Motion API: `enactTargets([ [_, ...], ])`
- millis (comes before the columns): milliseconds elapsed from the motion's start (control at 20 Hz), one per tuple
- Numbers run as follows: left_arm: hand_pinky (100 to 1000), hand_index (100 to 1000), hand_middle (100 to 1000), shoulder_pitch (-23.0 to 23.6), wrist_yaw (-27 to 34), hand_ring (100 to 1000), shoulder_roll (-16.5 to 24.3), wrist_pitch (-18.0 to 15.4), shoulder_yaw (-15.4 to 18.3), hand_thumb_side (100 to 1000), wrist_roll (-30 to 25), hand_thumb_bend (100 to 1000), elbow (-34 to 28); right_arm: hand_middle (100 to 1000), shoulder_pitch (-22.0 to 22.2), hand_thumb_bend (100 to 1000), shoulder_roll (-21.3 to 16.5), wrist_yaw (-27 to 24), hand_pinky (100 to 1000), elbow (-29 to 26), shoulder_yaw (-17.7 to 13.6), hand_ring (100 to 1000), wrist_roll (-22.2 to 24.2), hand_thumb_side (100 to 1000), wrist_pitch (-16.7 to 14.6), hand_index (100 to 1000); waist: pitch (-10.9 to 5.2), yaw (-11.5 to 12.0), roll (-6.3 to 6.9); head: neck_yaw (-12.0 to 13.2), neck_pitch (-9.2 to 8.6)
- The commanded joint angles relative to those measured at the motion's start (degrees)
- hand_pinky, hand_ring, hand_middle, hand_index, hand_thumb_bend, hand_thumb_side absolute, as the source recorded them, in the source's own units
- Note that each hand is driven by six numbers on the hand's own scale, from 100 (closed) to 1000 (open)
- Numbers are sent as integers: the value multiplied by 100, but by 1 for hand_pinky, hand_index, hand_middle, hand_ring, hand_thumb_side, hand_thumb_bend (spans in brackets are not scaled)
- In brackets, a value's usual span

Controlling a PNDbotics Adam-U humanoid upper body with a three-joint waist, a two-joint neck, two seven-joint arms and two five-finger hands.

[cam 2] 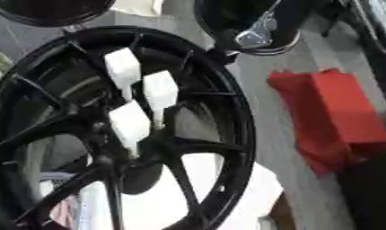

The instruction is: Pull the pin out of the wheel hub.

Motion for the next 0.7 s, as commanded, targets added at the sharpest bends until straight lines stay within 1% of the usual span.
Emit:
enactTargets([
  [50, 765, 691, 538, -23, -21, 623, 132, -6, 47, 744, 16, 100, -108, 693, -71, 447, -222, -107, 879, -109, -115, 823, 6, 100, 48, 784, -139, -14, 34, -12, -2],
  [450, 766, 691, 538, -21, -29, 622, 129, -4, 51, 743, 23, 100, -108, 680, -65, 460, -253, -286, 878, -109, -180, 816, -112, 100, 195, 774, -138, -15, 34, 2, 11],
  [700, 766, 691, 537, -26, -20, 622, 123, 0, 49, 743, 26, 100, -108, 683, -78, 477, -183, -212, 877, -168, -63, 818, 32, 100, 176, 776, -151, -16, 39, -28, 12],
])
